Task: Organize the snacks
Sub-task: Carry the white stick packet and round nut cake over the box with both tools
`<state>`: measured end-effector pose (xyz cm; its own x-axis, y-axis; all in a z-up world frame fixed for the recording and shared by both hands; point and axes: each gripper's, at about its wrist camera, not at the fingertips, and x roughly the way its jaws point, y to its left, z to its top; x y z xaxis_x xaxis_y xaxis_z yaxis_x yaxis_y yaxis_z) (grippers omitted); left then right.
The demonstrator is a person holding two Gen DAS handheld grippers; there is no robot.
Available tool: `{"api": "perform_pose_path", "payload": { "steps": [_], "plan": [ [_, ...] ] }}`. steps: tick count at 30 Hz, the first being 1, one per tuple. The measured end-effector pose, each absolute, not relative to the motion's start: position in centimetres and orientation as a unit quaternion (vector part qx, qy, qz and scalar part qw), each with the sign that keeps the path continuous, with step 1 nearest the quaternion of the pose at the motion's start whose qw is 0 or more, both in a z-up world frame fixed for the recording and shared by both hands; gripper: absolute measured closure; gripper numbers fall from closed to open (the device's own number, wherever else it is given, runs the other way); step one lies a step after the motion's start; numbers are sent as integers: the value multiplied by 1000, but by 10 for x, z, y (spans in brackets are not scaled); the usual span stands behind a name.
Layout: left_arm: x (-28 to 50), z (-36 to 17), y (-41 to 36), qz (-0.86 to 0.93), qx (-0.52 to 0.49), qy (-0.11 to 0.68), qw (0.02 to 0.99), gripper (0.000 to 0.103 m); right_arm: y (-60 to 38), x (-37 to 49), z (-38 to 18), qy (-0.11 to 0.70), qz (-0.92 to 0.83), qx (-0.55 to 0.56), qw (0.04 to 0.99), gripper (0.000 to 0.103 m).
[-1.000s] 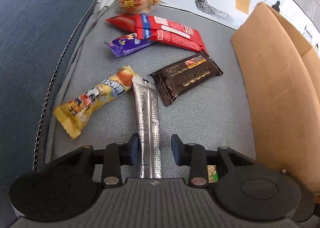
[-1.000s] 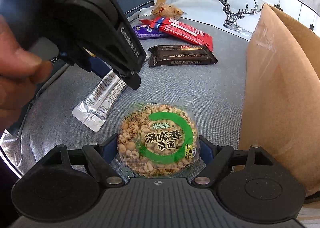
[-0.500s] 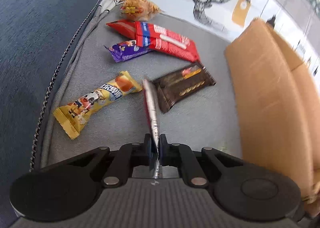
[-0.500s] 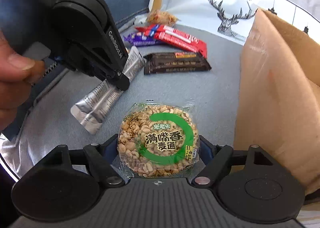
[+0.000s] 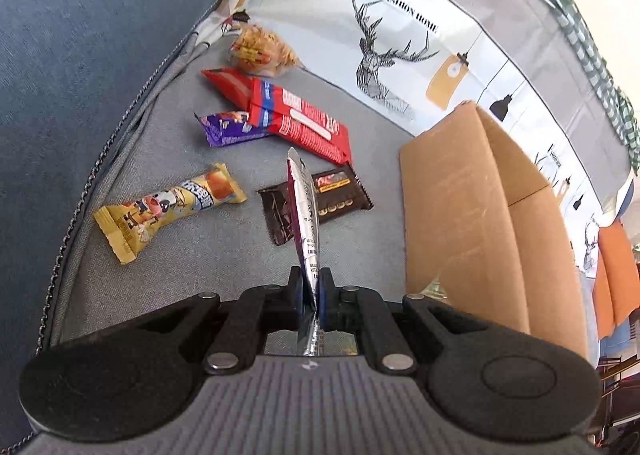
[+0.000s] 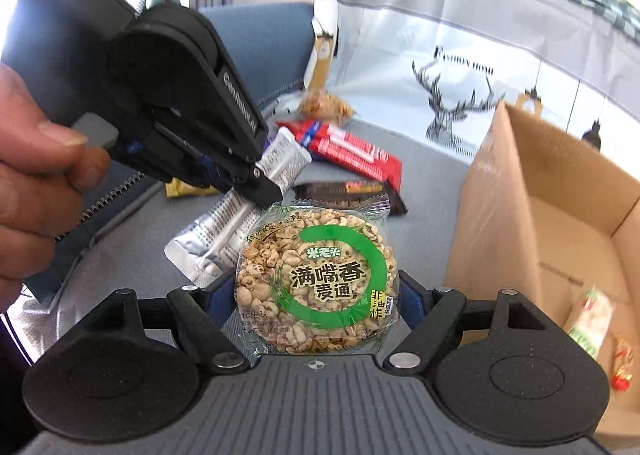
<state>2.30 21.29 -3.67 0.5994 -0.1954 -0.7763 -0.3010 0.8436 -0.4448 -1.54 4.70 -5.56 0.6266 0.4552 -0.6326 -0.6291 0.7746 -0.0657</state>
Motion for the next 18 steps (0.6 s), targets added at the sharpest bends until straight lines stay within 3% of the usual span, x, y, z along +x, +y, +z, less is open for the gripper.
{"api": "perform_pose_path", "payload": {
  "steps": [9, 18],
  "plan": [
    [13, -12, 210, 25, -295, 401, 867, 96, 15, -13, -4, 258, 310, -116, 908, 22],
    [17, 9, 183, 12, -272, 363, 891, 96, -50, 42, 29, 243, 247, -135, 928, 22]
  ]
}}
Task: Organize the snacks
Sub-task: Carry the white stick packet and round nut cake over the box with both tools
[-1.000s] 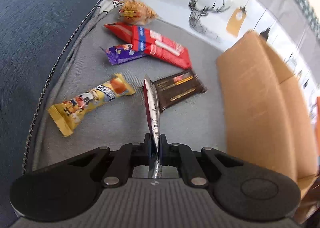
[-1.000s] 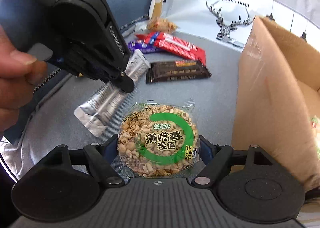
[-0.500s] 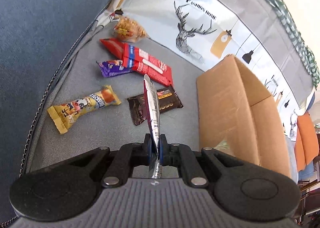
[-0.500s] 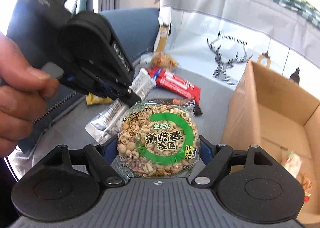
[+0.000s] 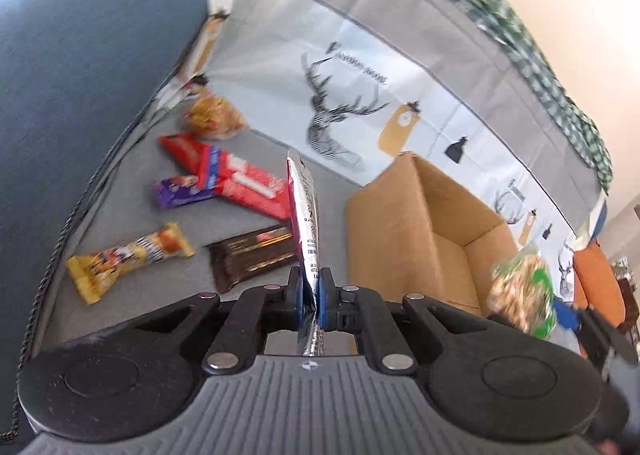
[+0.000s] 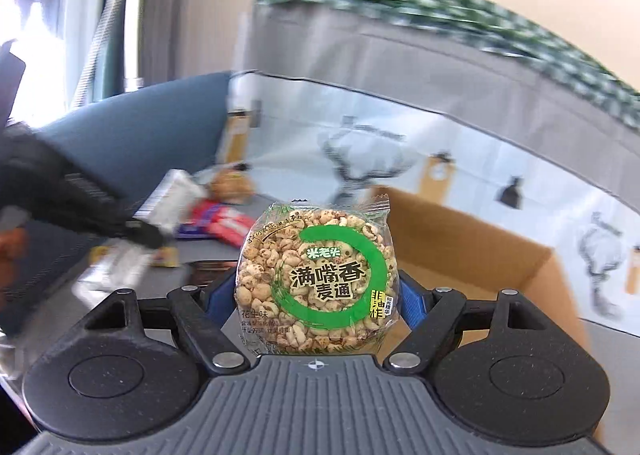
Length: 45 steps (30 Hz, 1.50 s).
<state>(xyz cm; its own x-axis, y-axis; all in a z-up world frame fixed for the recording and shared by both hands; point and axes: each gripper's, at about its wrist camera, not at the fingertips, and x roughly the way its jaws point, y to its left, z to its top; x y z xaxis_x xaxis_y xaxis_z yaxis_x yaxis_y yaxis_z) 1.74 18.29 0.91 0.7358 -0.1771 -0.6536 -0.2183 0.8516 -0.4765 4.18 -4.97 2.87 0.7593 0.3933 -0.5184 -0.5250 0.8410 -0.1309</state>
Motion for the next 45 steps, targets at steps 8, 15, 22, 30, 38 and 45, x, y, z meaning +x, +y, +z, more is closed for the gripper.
{"api": "perform_pose_path", "payload": {
  "steps": [8, 15, 22, 30, 38, 45],
  "plan": [
    [25, 21, 139, -16, -267, 317, 910, 96, -122, 71, 12, 265, 163, -77, 947, 22],
    [28, 26, 102, -42, -275, 271, 921, 96, -148, 67, 7, 257, 138, -89, 952, 22],
    [35, 30, 70, -81, -259, 241, 932, 96, -170, 65, 9, 250, 124, -90, 956, 22],
    [57, 21, 42, -123, -240, 251, 930, 96, -187, 78, 6, 264, 102, -55, 958, 22],
    [77, 9, 34, -134, -237, 264, 925, 96, -180, 84, 3, 270, 98, -50, 957, 22],
    [76, 6, 33, -141, -241, 273, 921, 96, -179, 85, 2, 269, 103, -57, 956, 22]
  ]
}}
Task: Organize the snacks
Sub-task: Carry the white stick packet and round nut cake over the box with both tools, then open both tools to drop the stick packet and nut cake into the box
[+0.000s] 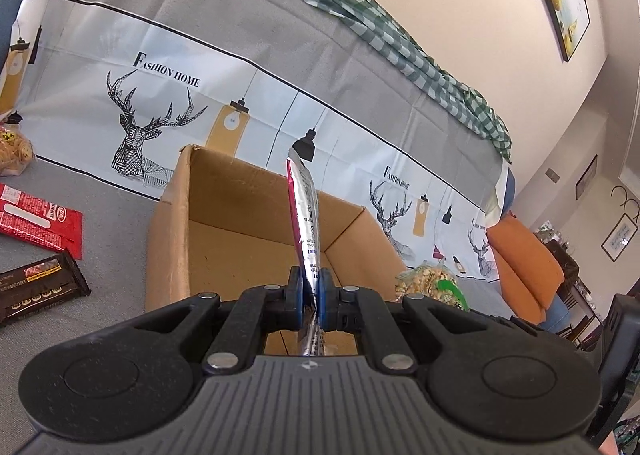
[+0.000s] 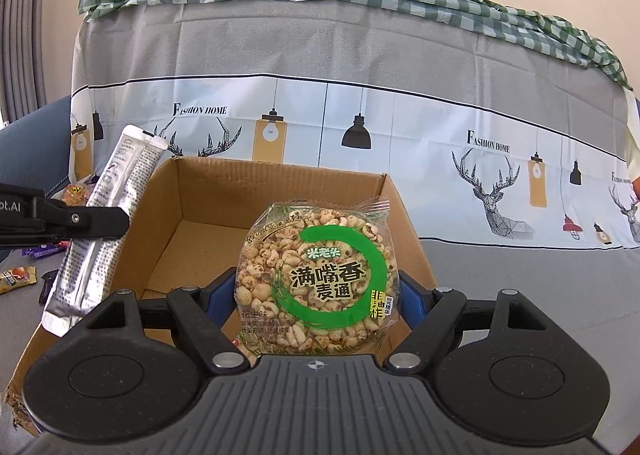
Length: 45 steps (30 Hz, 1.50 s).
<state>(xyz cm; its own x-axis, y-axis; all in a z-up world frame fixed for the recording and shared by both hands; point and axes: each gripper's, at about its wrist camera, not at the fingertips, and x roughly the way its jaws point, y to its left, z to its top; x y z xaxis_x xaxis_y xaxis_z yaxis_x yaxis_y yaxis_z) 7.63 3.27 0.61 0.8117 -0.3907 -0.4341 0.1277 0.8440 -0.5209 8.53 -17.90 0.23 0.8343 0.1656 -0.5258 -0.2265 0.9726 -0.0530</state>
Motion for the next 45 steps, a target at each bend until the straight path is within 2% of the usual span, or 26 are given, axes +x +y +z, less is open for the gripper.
{"api": "perform_pose_path", "payload": {
  "steps": [38, 45],
  "plan": [
    [74, 9, 27, -149, -231, 269, 923, 96, -178, 87, 0, 270, 105, -66, 955, 22],
    [76, 7, 29, -152, -243, 277, 917, 92, -177, 88, -2, 274, 101, -70, 954, 21]
  ]
}}
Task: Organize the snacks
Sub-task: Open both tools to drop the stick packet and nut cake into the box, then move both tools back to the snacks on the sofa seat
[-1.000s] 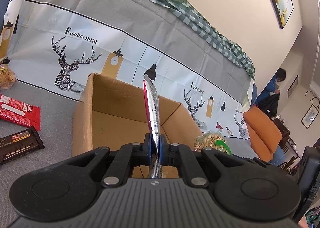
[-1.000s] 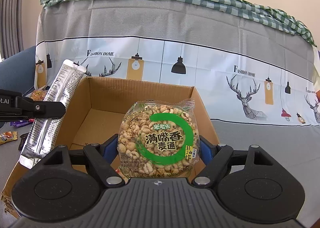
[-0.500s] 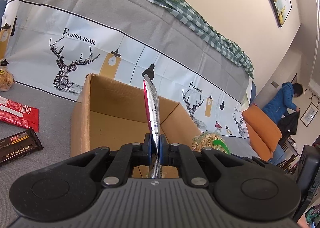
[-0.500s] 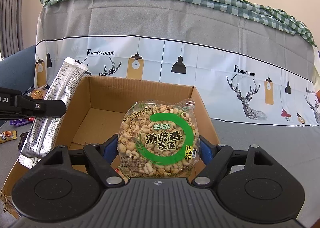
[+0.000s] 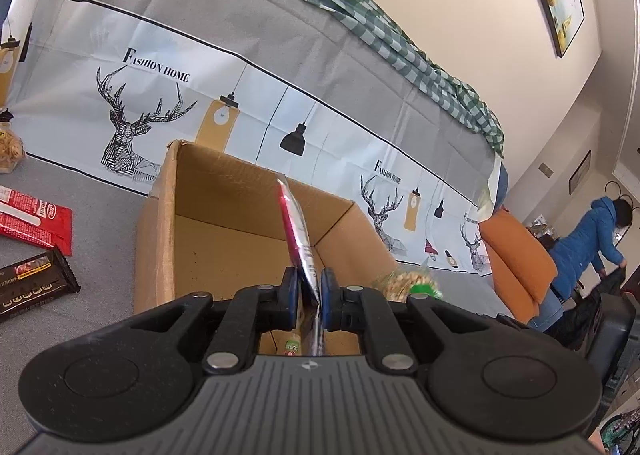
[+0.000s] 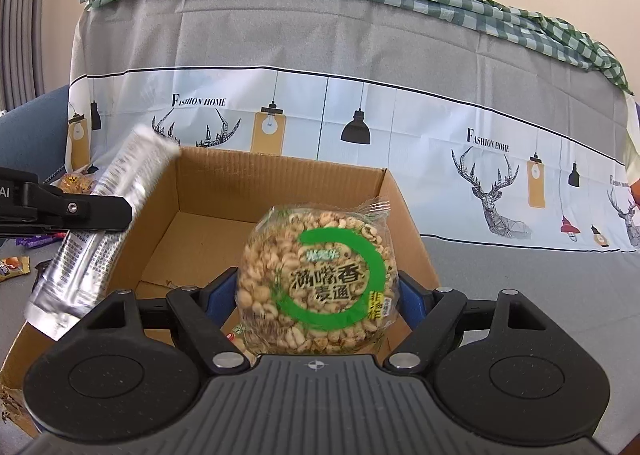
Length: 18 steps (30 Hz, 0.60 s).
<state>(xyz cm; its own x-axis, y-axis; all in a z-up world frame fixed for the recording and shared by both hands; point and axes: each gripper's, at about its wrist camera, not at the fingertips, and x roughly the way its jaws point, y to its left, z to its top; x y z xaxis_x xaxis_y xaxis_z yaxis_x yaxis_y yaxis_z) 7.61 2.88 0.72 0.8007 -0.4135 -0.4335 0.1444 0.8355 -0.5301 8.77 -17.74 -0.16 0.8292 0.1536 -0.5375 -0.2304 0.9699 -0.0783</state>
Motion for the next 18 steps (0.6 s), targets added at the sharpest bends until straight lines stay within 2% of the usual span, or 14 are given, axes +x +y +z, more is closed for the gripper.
{"api": "perform_pose_path", "payload": {
  "steps": [18],
  "plan": [
    [70, 12, 35, -142, -243, 265, 922, 91, -176, 89, -2, 272, 98, -63, 955, 22]
  ]
}}
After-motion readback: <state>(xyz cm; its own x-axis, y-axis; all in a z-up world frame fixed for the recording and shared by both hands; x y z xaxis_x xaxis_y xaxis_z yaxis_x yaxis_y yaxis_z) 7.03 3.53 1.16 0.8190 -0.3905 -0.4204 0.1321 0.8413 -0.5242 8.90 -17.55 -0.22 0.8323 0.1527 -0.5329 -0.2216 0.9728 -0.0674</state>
